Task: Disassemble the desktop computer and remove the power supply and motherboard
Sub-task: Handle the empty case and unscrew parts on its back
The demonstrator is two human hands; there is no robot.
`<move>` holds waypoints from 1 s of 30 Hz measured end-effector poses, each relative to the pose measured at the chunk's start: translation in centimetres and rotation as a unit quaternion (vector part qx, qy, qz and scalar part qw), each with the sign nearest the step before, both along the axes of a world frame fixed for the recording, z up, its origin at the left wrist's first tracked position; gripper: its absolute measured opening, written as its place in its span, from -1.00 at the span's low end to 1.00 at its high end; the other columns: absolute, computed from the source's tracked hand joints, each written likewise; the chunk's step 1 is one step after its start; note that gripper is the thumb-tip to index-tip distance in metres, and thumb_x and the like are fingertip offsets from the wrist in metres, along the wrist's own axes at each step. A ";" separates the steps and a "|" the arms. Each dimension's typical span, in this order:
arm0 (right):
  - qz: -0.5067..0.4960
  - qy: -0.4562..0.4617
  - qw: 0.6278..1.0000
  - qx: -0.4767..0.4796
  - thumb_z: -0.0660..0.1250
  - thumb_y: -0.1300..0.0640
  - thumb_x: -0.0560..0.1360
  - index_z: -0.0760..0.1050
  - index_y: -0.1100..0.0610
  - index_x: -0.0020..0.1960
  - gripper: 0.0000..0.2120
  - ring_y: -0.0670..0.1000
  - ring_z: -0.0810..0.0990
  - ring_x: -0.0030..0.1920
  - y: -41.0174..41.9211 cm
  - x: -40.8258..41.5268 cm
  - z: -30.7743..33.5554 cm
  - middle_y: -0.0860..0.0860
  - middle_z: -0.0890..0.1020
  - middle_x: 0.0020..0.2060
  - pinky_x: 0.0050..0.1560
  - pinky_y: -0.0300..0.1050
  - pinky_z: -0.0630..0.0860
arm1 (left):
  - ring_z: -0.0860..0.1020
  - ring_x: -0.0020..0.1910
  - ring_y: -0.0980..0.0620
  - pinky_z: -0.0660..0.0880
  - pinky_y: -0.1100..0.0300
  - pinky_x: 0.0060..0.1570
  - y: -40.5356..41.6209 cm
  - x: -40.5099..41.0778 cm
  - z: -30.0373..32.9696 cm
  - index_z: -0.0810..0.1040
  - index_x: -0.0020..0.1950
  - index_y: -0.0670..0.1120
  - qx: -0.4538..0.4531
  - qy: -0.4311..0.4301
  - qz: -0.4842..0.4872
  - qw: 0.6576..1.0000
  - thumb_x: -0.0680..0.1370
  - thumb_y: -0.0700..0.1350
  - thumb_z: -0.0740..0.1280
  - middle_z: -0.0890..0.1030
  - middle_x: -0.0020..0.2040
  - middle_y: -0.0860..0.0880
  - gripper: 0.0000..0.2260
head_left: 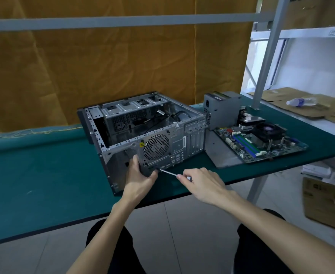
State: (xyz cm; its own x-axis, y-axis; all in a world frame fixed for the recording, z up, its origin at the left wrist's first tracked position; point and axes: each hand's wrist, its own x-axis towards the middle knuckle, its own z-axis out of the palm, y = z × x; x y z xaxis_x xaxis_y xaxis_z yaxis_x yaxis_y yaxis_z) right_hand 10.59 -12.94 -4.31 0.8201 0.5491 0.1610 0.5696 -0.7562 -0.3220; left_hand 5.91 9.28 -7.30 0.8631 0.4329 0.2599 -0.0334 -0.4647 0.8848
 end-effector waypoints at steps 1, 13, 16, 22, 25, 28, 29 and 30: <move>-0.001 0.002 1.000 -0.001 0.08 -0.26 0.67 0.40 0.05 -0.22 -0.53 0.06 0.49 -0.36 0.1 0.0 0.0 -0.06 0.50 -0.41 -0.32 -0.04 0.38 | 0.61 0.08 0.18 0.58 -0.01 0.20 0.1 0.1 0.0 0.42 0.15 0.12 -0.001 0.004 -0.008 1.000 0.42 -0.06 0.54 0.63 0.07 0.17 -0.59; -0.032 -0.008 0.999 0.000 0.06 -0.21 0.69 0.29 -0.01 -0.28 -0.56 -0.05 0.39 -0.41 0.8 -0.8 0.1 -0.12 0.43 -0.42 -0.35 -0.04 0.26 | 0.62 0.04 0.24 0.60 0.01 0.18 0.3 0.9 -0.6 0.52 0.14 0.12 -0.013 0.007 0.016 1.000 0.42 0.08 0.58 0.66 0.04 0.22 -0.62; -0.034 -0.008 0.999 -0.002 0.06 -0.21 0.69 0.31 -0.01 -0.26 -0.57 0.03 0.45 -0.36 0.9 -0.9 0.2 -0.11 0.45 -0.41 -0.30 -0.03 0.31 | 0.62 0.03 0.21 0.61 0.01 0.14 0.4 0.9 -0.7 0.52 0.11 0.10 -0.007 0.011 0.023 1.000 0.40 0.13 0.57 0.66 0.02 0.21 -0.62; -0.049 0.058 0.997 0.017 0.10 -0.21 0.68 0.39 0.06 -0.26 -0.53 0.02 0.49 -0.36 1.3 -0.9 0.2 -0.07 0.52 -0.41 -0.34 -0.07 0.33 | 0.62 0.04 0.21 0.61 0.01 0.16 0.3 0.9 -0.5 0.52 0.14 0.11 -0.006 0.012 0.022 1.000 0.42 0.11 0.57 0.65 0.04 0.24 -0.62; -0.063 0.182 0.979 0.070 0.15 -0.19 0.66 0.53 0.14 -0.21 -0.52 0.00 0.48 -0.47 1.6 -0.8 0.5 -0.05 0.53 -0.49 -0.40 -0.16 0.38 | 0.62 0.05 0.19 0.60 0.01 0.17 0.2 0.8 -0.5 0.51 0.13 0.11 -0.006 0.014 0.021 1.000 0.43 0.10 0.56 0.65 0.05 0.21 -0.64; -0.099 0.395 0.902 0.146 0.16 -0.18 0.67 0.56 0.16 -0.13 -0.54 -0.03 0.39 -0.56 2.2 -0.9 1.2 -0.02 0.47 -0.51 -0.50 -0.25 0.33 | 0.61 0.06 0.17 0.57 0.00 0.18 0.2 0.5 -0.4 0.51 0.13 0.09 0.002 0.015 0.019 1.000 0.45 0.13 0.54 0.65 0.05 0.19 -0.65; -0.103 0.458 0.867 0.167 0.16 -0.17 0.67 0.56 0.18 -0.09 -0.54 -0.03 0.38 -0.56 2.3 -1.0 1.6 -0.01 0.46 -0.49 -0.50 -0.26 0.33 | 0.61 0.07 0.16 0.57 0.00 0.19 0.2 0.5 -0.5 0.51 0.14 0.09 0.001 0.013 0.017 1.000 0.46 0.13 0.52 0.65 0.06 0.18 -0.66; -0.103 0.508 0.834 0.187 0.17 -0.16 0.68 0.55 0.19 -0.07 -0.56 -0.03 0.38 -0.55 2.5 -1.1 1.9 0.01 0.45 -0.48 -0.51 -0.26 0.32 | 0.61 0.08 0.16 0.56 0.00 0.20 0.2 0.4 -0.5 0.51 0.15 0.09 -0.002 0.011 0.016 1.000 0.47 0.12 0.51 0.65 0.07 0.17 -0.67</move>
